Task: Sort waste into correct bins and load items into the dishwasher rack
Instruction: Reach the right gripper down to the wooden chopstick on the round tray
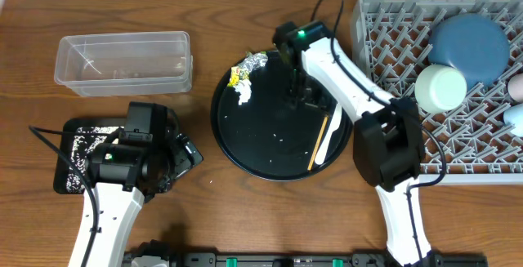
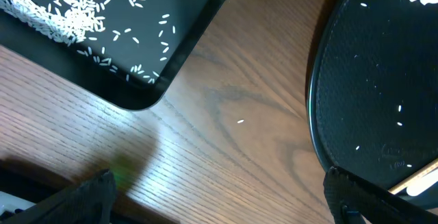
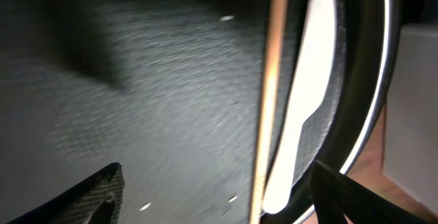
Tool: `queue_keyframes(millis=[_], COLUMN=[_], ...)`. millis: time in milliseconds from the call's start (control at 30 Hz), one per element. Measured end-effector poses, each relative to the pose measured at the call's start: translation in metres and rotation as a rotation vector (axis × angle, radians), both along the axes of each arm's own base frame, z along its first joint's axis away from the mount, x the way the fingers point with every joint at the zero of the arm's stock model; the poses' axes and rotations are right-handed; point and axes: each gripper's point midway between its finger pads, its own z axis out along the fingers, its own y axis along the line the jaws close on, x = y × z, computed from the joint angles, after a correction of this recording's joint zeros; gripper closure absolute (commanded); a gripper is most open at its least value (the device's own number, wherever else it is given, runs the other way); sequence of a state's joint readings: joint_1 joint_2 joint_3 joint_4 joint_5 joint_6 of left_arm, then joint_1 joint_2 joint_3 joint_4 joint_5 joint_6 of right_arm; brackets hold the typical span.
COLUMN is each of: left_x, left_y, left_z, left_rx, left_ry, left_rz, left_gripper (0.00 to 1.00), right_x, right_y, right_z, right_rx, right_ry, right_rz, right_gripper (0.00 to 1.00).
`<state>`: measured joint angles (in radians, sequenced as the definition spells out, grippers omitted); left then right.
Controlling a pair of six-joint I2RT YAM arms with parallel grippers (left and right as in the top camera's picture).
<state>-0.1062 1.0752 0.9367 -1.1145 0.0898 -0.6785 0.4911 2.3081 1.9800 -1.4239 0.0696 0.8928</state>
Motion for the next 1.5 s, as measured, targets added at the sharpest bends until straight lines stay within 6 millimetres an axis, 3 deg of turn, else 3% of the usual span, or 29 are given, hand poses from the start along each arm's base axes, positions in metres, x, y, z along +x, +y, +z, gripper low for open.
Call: queue_keyframes(millis=[167, 433, 600, 1267, 1500], left_x=[0.000, 0.000, 0.000, 0.000, 0.000], left_y=[0.000, 0.000, 0.000, 0.000, 0.000], left_z=[0.000, 0.000, 0.000, 0.000, 0.000], left_rx=[0.000, 0.000, 0.000, 0.000, 0.000], left_ry=[0.000, 0.001, 0.001, 0.001, 0.001], left_rz=[0.002, 0.002, 0.002, 0.002, 0.002], left_gripper=[0.02, 0.02, 0.02, 0.02, 0.02], right_x=[-0.004, -0.004, -0.006, -0.020, -0.019], right_y=[-0.011, -0.004, -0.002, -0.011, -0.017], right_z=[-0.012, -0.035, -0.039, -0.037, -0.014], right_rx=[-0.019, 0.025, 0.039, 0.046, 0.030], right_ry=[0.026, 0.015, 0.018, 0.070, 0.021], right_rz=[0.010, 0.027, 0.018, -0.012, -0.018], right_gripper=[0.18, 0.19, 0.20, 0.22, 0.21])
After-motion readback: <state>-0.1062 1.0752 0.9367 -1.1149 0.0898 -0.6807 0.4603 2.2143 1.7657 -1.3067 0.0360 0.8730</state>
